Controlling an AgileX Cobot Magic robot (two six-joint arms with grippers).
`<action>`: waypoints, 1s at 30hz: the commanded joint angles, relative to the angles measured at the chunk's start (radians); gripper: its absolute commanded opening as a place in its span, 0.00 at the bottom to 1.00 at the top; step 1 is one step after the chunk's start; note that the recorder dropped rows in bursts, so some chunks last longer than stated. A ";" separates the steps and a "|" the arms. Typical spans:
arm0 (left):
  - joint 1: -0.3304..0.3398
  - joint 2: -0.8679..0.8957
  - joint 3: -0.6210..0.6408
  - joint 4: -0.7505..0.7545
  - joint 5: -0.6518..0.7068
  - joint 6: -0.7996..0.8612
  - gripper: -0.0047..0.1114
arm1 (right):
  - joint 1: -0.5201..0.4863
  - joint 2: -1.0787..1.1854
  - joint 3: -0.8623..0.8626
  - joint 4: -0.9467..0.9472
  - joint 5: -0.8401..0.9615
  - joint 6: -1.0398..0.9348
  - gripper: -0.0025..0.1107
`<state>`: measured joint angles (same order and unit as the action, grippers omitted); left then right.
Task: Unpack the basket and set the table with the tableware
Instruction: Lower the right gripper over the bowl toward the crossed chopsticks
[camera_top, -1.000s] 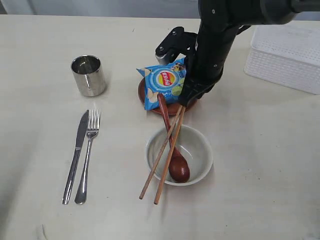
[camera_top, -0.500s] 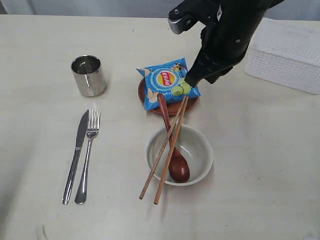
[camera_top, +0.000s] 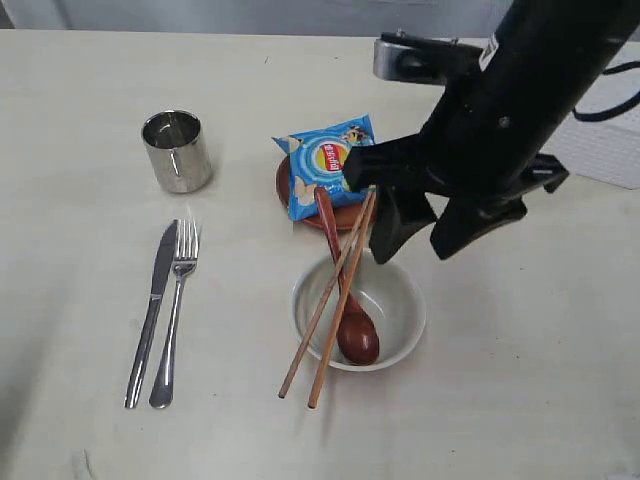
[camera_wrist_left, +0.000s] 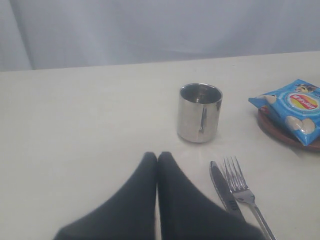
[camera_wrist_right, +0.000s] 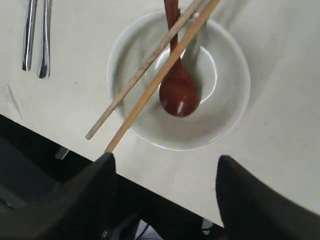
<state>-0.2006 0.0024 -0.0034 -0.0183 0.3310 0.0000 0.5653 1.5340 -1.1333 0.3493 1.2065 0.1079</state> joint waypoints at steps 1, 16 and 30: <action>0.002 -0.002 0.003 -0.004 -0.008 0.000 0.04 | 0.078 0.000 0.025 0.022 -0.097 0.108 0.53; 0.002 -0.002 0.003 -0.004 -0.008 0.000 0.04 | 0.180 0.180 0.024 -0.039 -0.256 0.324 0.61; 0.002 -0.002 0.003 -0.004 -0.008 0.000 0.04 | 0.183 0.213 0.024 -0.039 -0.304 0.476 0.51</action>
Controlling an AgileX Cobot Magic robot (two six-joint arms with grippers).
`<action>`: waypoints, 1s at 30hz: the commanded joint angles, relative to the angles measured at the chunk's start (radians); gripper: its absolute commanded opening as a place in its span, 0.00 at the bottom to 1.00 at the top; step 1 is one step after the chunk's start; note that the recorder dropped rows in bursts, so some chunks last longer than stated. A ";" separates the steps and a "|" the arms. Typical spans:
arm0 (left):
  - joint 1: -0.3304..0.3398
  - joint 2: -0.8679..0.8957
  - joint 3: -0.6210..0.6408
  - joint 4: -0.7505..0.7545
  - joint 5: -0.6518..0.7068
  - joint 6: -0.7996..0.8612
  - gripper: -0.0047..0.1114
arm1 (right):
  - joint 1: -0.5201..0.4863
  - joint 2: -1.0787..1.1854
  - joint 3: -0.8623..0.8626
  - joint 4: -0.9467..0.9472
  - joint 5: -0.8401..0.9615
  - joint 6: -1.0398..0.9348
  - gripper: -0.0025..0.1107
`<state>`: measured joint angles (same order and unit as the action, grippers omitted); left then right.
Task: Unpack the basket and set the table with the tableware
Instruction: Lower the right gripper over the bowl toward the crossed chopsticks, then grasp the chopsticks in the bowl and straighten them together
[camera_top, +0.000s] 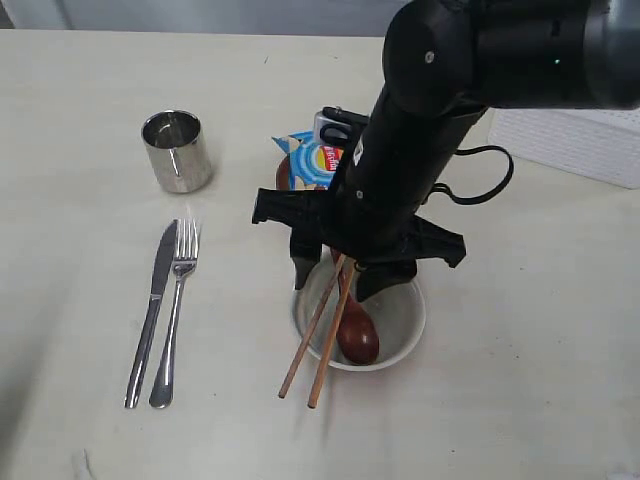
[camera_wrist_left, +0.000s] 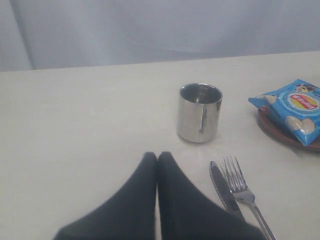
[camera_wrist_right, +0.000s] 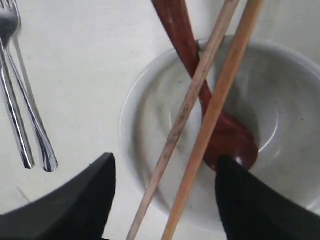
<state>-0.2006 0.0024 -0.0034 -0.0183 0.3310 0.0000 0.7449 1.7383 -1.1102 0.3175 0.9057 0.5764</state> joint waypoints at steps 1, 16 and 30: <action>0.002 -0.002 0.003 -0.004 -0.008 0.000 0.04 | 0.003 0.013 0.001 -0.007 0.004 0.009 0.51; 0.002 -0.002 0.003 -0.004 -0.008 0.000 0.04 | 0.003 0.078 0.001 -0.004 -0.012 0.036 0.51; 0.002 -0.002 0.003 -0.004 -0.008 0.000 0.04 | 0.003 0.083 0.001 -0.004 -0.010 0.036 0.50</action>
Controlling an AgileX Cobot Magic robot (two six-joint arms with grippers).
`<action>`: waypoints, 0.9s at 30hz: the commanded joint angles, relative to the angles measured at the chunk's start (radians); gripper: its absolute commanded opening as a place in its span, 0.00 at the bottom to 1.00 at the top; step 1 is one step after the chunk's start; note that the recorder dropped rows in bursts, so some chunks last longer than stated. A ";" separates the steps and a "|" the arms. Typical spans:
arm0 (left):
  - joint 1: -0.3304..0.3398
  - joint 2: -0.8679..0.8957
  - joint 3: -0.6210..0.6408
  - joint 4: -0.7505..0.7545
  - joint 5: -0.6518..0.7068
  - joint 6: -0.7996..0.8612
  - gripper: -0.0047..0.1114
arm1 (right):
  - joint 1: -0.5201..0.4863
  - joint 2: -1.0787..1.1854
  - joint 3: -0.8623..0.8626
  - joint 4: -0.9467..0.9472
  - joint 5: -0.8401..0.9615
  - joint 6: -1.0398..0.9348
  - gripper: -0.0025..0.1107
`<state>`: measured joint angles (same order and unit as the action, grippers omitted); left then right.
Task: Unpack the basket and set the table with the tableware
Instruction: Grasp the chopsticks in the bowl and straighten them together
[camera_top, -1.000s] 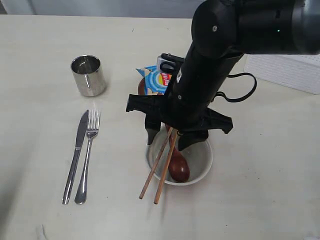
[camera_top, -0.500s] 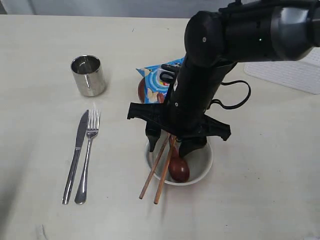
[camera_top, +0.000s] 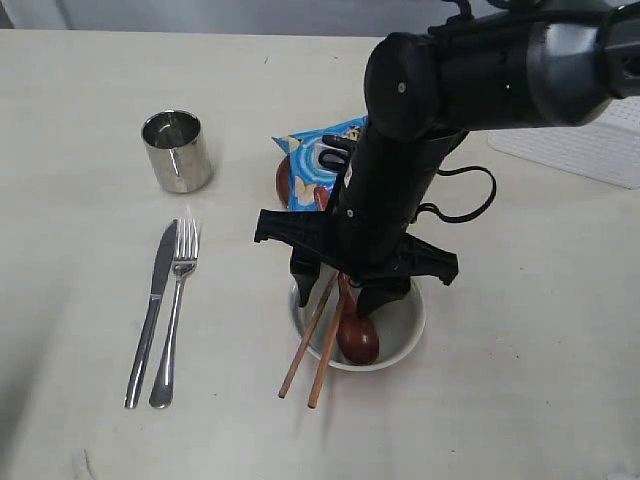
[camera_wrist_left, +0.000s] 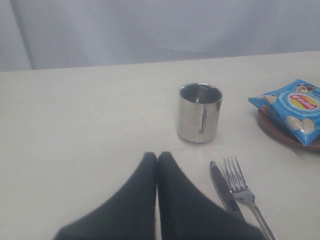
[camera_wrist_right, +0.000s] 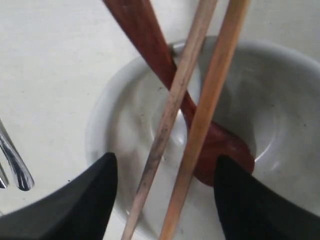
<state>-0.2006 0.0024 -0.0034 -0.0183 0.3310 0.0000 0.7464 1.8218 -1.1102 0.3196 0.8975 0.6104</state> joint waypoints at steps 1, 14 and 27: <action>0.002 -0.002 0.003 -0.004 -0.008 0.000 0.04 | 0.001 0.001 0.001 -0.006 0.000 0.002 0.50; 0.002 -0.002 0.003 -0.015 -0.008 0.000 0.04 | 0.001 0.026 0.001 -0.003 0.022 -0.015 0.50; 0.002 -0.002 0.003 -0.015 -0.008 0.000 0.04 | 0.001 0.026 0.001 -0.003 0.022 -0.031 0.50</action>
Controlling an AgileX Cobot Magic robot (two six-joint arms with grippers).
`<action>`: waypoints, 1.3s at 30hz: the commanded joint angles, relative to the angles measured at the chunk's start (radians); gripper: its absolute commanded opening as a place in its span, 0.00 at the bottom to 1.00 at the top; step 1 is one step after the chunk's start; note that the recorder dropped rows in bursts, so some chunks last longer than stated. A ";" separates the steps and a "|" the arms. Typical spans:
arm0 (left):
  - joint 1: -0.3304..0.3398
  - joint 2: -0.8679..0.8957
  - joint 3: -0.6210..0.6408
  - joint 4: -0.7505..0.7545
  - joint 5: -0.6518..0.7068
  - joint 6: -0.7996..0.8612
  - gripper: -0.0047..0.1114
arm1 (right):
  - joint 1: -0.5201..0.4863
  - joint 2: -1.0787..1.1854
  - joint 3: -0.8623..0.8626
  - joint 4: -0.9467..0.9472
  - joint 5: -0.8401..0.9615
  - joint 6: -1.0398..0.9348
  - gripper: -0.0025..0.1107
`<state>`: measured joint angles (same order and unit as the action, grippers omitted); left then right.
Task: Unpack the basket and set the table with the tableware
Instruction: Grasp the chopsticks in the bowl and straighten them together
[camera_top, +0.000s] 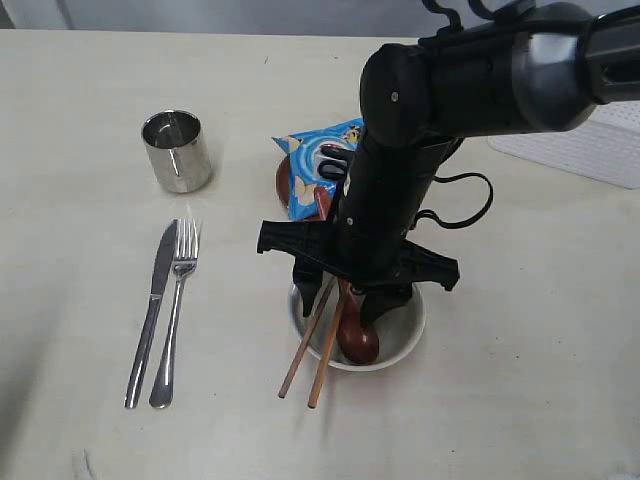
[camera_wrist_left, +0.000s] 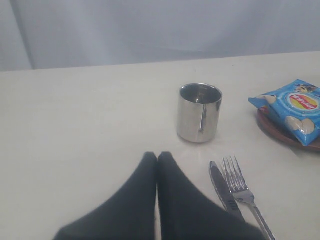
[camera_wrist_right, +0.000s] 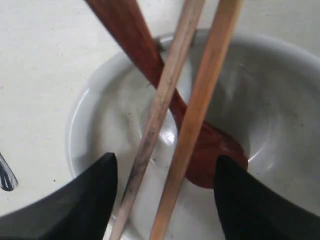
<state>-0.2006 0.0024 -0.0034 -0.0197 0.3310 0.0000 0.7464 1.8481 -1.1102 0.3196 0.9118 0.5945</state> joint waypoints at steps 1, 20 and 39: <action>0.002 -0.002 0.003 -0.014 -0.008 0.000 0.04 | 0.001 0.000 0.001 -0.003 0.008 -0.015 0.50; 0.002 -0.002 0.003 -0.011 -0.008 0.000 0.04 | 0.001 0.000 0.001 -0.003 0.010 -0.042 0.23; 0.002 -0.002 0.003 -0.011 -0.008 0.000 0.04 | 0.001 -0.011 0.001 -0.006 0.020 -0.051 0.56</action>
<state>-0.2006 0.0024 -0.0034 -0.0197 0.3310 0.0000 0.7464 1.8481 -1.1102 0.3196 0.9167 0.5500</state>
